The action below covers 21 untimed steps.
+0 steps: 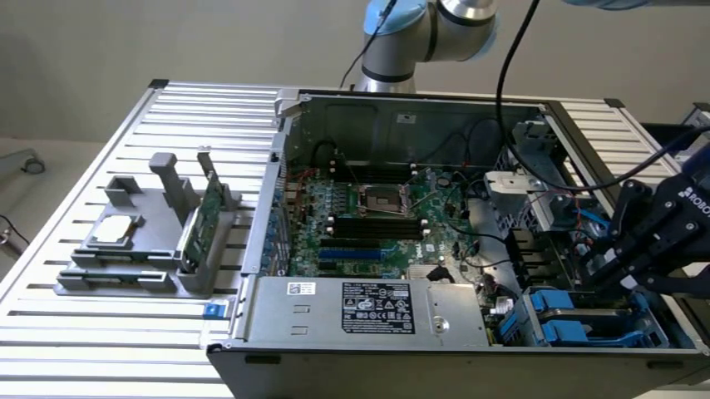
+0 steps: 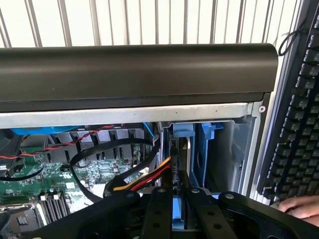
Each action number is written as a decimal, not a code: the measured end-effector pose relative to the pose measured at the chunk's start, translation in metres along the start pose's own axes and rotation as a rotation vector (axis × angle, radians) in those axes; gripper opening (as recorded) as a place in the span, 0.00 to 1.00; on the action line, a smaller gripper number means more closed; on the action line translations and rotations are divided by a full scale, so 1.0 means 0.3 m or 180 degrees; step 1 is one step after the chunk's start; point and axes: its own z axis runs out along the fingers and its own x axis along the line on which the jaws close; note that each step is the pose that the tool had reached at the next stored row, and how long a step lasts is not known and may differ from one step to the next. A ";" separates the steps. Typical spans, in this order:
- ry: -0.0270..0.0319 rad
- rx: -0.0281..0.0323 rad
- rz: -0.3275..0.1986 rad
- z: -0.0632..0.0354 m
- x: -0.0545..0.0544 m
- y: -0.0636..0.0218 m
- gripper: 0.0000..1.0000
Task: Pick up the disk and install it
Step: 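Insert the first disk wire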
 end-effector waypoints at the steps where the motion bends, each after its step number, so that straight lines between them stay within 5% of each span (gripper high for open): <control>1: 0.0000 0.0009 -0.0001 0.000 0.000 0.003 0.17; 10: 0.0000 0.0065 -0.0006 0.005 -0.007 0.013 0.17; 21: 0.0001 0.0087 -0.0007 0.005 -0.006 0.014 0.17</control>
